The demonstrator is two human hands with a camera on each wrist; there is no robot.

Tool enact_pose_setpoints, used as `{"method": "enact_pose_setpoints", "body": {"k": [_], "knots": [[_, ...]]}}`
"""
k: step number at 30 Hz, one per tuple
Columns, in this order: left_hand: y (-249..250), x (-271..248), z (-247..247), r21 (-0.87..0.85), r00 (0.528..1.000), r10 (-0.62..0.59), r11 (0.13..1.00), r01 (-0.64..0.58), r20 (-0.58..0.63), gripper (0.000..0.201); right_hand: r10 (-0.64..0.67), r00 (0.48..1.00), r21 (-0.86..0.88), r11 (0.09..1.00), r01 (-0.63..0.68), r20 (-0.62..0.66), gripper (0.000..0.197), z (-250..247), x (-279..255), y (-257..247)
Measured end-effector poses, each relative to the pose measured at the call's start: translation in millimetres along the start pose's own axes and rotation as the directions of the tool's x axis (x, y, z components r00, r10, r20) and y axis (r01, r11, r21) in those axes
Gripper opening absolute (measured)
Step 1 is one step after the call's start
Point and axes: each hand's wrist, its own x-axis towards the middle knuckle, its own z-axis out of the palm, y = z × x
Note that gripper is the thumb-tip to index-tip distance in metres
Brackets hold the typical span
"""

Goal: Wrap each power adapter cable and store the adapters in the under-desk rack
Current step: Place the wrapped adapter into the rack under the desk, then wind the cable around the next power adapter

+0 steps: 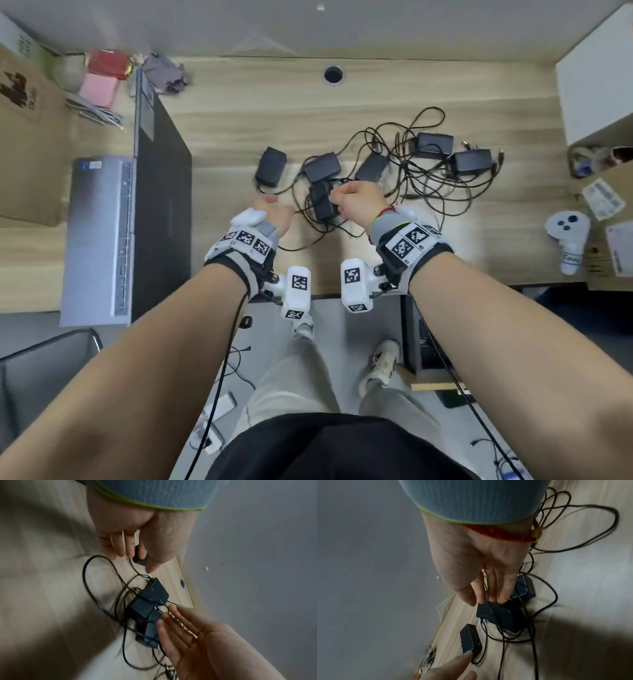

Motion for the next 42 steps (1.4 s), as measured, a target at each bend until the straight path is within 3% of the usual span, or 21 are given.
{"method": "enact_pose_setpoints", "body": {"k": [3, 5, 7, 12, 15, 16, 18, 20, 22, 25, 30, 35, 38, 42], "knots": [[14, 30, -12, 0.166, 0.999, 0.049, 0.985, -0.046, -0.013, 0.060, 0.040, 0.999, -0.002, 0.999, -0.040, 0.000, 0.011, 11, 11, -9], [24, 52, -18, 0.264, 0.998, -0.003, 0.964, 0.018, -0.057, 0.090, 0.062, 0.998, -0.003, 0.998, -0.062, -0.011, 0.008, 19, 18, -14], [37, 61, -20, 0.359, 0.996, -0.032, 0.931, 0.058, -0.077, 0.103, 0.073, 0.997, 0.007, 0.997, -0.073, -0.013, 0.008, 19, 20, -15], [58, 79, -17, 0.529, 1.000, -0.011, 0.848, 0.011, -0.003, 0.087, 0.106, 0.993, 0.075, 0.992, -0.103, -0.047, 0.015, 5, 20, -18], [54, 106, -8, 0.626, 0.987, 0.040, 0.769, -0.128, 0.153, 0.041, 0.103, 0.994, 0.087, 0.991, -0.098, -0.046, 0.017, -8, 22, -20], [50, 119, -5, 0.647, 0.983, 0.012, 0.751, -0.130, 0.184, 0.044, 0.102, 0.994, 0.089, 0.991, -0.098, -0.041, 0.016, -11, 22, -21], [44, 131, -1, 0.598, 0.978, -0.042, 0.797, -0.091, 0.204, 0.049, 0.098, 0.995, 0.094, 0.991, -0.094, -0.033, 0.012, -15, 22, -24], [51, 125, 0, 0.442, 0.981, -0.025, 0.895, -0.064, 0.193, 0.041, 0.079, 0.996, 0.098, 0.992, -0.076, -0.030, 0.010, -18, 26, -30], [72, 88, -10, 0.258, 0.978, -0.050, 0.966, -0.005, 0.205, 0.031, 0.036, 0.999, 0.078, 0.996, -0.036, -0.005, 0.009, -18, 27, -43], [100, 55, -22, 0.045, 0.984, -0.023, 0.999, 0.015, 0.176, 0.023, -0.014, 0.996, 0.038, 0.999, 0.010, 0.093, 0.007, -16, 26, -67], [155, -7, -55, -0.216, 0.989, 0.140, 0.968, -0.128, 0.041, 0.018, -0.185, 0.941, -0.106, 0.969, 0.223, 0.284, 0.028, -18, 18, -105], [208, -68, -76, -0.223, 0.940, 0.331, 0.925, -0.306, 0.081, 0.019, -0.383, 0.890, -0.308, 0.840, 0.446, 0.247, 0.055, -32, 3, -128], [223, -90, -88, -0.212, 0.900, 0.408, 0.903, -0.373, 0.152, 0.022, -0.443, 0.867, -0.346, 0.795, 0.498, 0.230, 0.018, -61, -17, -152], [235, -114, -102, -0.274, 0.867, 0.464, 0.871, -0.408, 0.184, 0.055, -0.503, 0.824, -0.188, 0.811, 0.554, 0.259, 0.018, -105, -45, -177]]}}
